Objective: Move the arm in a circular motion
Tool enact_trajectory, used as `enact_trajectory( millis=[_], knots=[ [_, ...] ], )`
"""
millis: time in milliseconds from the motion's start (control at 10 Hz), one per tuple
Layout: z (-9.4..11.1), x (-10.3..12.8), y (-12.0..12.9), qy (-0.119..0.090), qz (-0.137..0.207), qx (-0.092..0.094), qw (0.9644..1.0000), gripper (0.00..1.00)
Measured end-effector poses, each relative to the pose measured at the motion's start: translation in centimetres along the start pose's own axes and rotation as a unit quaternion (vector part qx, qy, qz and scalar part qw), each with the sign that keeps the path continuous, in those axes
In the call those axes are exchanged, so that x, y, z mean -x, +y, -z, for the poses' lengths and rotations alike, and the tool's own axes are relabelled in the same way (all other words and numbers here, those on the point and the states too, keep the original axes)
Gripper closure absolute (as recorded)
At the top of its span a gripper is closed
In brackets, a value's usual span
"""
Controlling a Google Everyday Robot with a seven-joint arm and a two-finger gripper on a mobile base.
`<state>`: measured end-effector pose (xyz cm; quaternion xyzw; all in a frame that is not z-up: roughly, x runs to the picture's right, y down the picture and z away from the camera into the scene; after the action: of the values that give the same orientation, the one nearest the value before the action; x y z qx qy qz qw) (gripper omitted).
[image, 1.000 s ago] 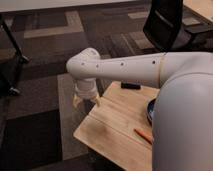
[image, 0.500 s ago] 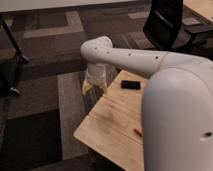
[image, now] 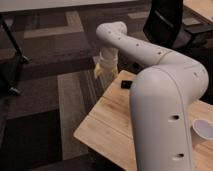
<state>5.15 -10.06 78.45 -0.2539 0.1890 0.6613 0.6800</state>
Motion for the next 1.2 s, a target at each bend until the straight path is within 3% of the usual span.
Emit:
enact_trajectory(
  millis=[100,300,400,600,700,800,900,1100,1200],
  knots=[
    [2.7,0.3,-3.4,-0.018,-0.03,-0.016,0.9993,0.35],
    [5.4,-0.7,-8.1,-0.033,-0.076,-0.035,0.9959,0.35],
    [7.3,-2.2,-12.2,-0.049,-0.112,-0.046,0.9914,0.35],
    [9.0,-4.8,-16.9,-0.064,-0.153,-0.052,0.9848,0.35],
    [10.4,-9.0,-21.7,-0.075,-0.198,-0.058,0.9756,0.35],
    [10.7,-10.5,-23.0,-0.077,-0.211,-0.059,0.9725,0.35],
    [11.2,-14.8,-26.1,-0.082,-0.245,-0.064,0.9639,0.35],
    [11.5,-21.0,-28.8,-0.082,-0.278,-0.076,0.9539,0.35],
    [10.8,-25.4,-29.1,-0.07,-0.288,-0.086,0.9511,0.35]
  ],
)
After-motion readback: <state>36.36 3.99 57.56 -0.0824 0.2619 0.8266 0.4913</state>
